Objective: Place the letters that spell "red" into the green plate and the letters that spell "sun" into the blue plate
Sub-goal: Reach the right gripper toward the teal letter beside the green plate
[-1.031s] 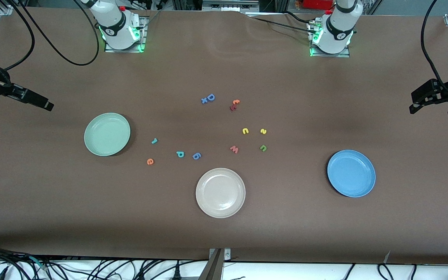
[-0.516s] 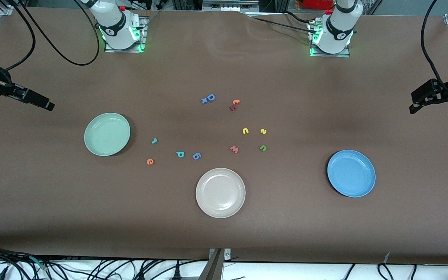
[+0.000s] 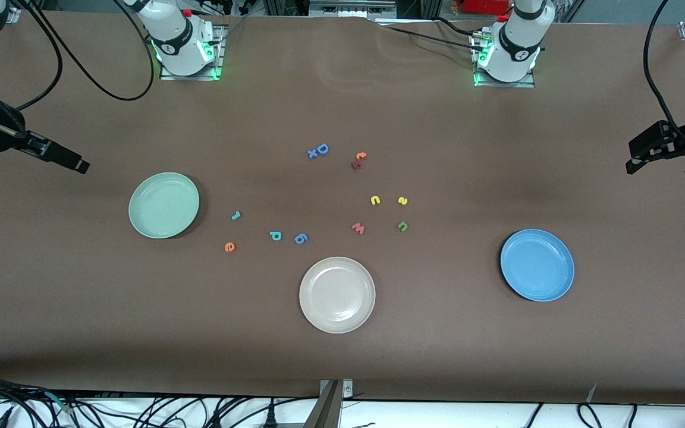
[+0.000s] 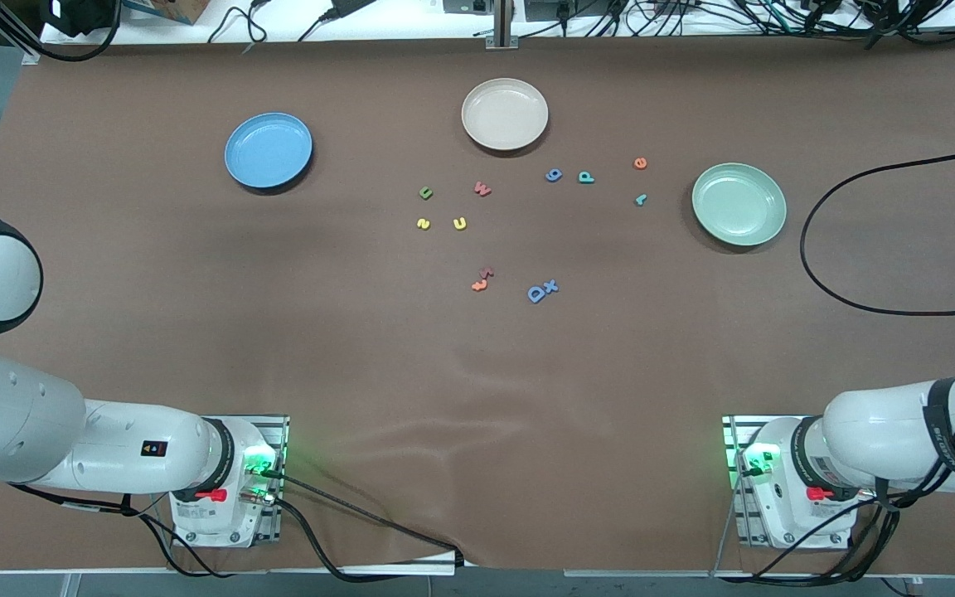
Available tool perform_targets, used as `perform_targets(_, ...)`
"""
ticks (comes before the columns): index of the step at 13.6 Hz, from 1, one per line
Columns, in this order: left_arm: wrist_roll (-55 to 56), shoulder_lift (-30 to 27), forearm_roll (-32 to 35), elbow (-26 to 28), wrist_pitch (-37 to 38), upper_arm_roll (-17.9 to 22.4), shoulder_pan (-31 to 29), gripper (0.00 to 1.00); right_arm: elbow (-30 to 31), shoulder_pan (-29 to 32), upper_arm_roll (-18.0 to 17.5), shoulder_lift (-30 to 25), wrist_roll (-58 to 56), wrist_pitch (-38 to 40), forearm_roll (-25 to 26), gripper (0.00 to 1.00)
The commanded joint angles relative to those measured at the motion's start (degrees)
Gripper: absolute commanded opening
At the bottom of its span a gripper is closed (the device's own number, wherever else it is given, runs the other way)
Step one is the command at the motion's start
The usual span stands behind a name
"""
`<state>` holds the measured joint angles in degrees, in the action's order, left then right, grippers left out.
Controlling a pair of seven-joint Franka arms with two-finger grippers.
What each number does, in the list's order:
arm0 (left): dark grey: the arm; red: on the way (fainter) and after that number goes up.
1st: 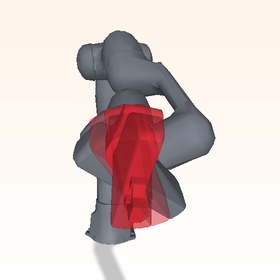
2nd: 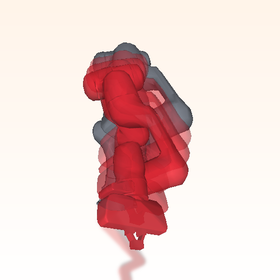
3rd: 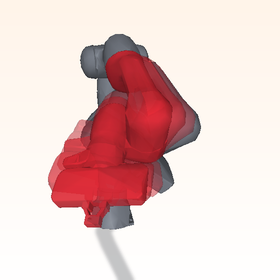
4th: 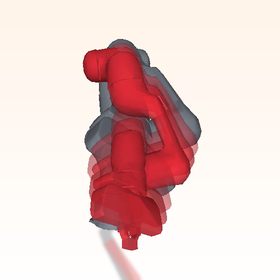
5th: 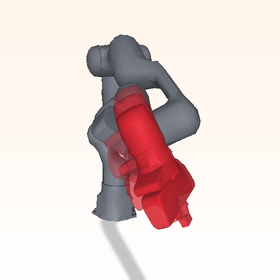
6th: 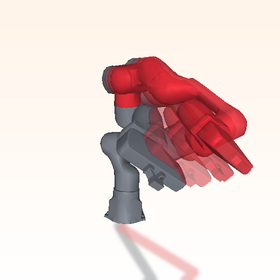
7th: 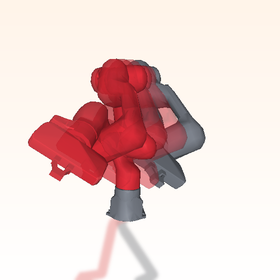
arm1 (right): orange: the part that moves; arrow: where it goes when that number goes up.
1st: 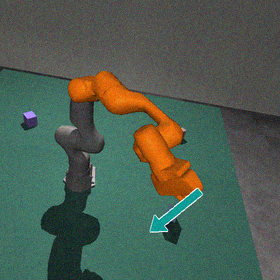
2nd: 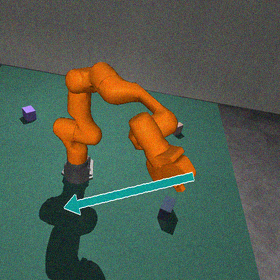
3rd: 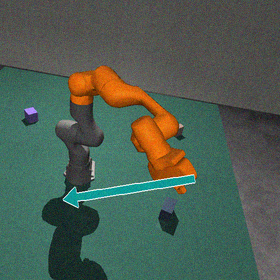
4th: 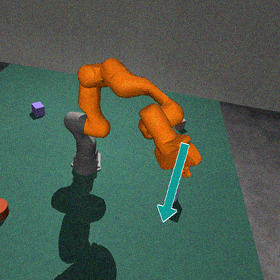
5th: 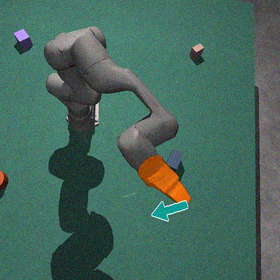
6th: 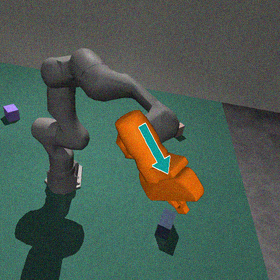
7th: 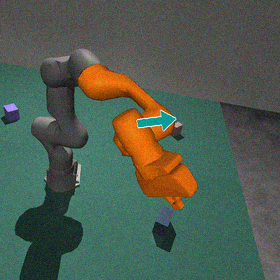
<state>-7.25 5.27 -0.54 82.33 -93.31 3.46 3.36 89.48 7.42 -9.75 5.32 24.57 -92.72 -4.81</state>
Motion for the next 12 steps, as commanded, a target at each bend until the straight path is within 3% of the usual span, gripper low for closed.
perform_targets(1, -0.75, 0.8, 0.19, -1.74, 1.03, 0.05, -0.11, 1.0, 0.61, -3.36, 0.0, 1.35, 6.95, -2.89, 0.76, 0.99)
perform_targets(6, -0.75, 0.8, 0.19, -1.74, 1.03, 0.05, -0.11, 1.0, 1.74, -8.46, 0.0, 5.92, 16.37, -8.6, 0.59, 0.99)
perform_targets(10, -0.75, 1.15, 0.19, -1.74, 1.03, 0.05, -0.11, 1.0, 11.14, -13.38, -0.09, 8.73, 23.49, -24.49, 0.5, 0.99)
perform_targets(12, -0.83, 1.24, 0.19, -1.74, 1.03, -0.04, -0.11, 1.0, 12.73, -14.71, 0.0, 10.93, 25.52, -28.89, 0.76, 0.99)
